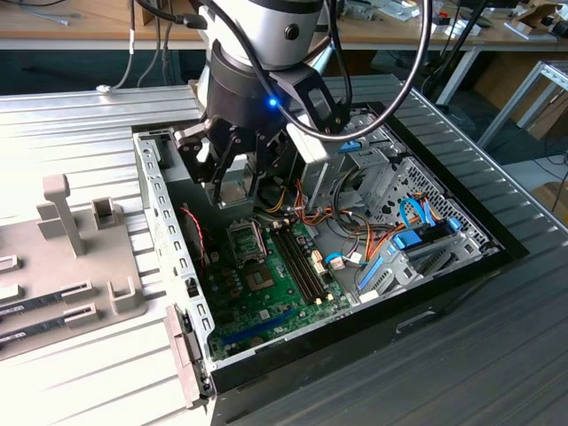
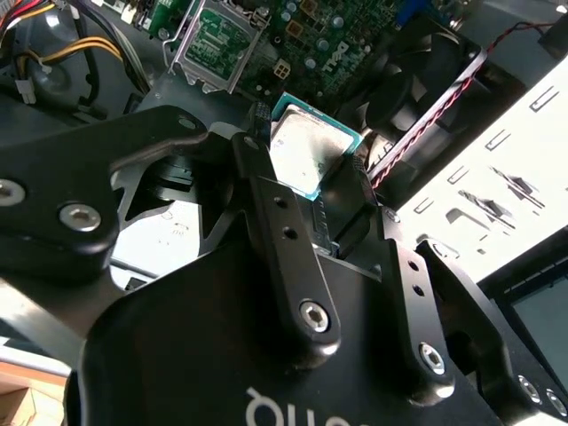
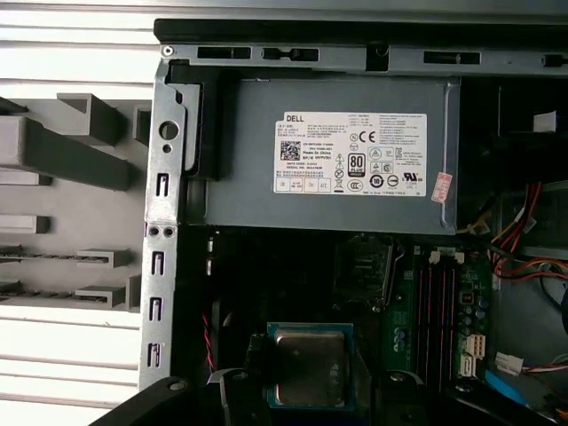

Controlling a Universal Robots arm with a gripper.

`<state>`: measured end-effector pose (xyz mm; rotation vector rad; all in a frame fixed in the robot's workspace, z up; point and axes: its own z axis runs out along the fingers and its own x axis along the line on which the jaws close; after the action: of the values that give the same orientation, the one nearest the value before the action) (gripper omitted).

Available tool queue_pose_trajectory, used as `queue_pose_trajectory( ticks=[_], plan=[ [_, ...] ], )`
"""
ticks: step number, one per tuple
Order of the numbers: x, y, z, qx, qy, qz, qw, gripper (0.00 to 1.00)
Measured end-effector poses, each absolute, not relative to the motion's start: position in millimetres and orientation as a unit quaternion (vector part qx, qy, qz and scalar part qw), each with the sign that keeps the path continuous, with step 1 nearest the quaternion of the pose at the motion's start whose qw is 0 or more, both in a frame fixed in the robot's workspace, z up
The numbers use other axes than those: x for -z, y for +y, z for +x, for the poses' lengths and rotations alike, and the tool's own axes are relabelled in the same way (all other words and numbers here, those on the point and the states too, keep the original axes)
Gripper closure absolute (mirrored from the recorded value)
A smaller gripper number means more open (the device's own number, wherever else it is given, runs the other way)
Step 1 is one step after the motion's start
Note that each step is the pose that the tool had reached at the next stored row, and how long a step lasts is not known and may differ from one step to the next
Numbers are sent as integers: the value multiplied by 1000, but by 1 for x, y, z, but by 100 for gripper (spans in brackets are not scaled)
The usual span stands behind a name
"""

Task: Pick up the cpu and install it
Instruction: 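Pick up the cpu and move it towards the insertion slot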

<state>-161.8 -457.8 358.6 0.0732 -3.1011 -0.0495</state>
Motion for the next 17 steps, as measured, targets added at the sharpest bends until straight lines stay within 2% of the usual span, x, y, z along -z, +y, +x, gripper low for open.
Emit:
queue_pose_trajectory(
  ticks=[17],
  plan=[
    [-357,-464,-158,16,-999,24,20,53]
  ],
)
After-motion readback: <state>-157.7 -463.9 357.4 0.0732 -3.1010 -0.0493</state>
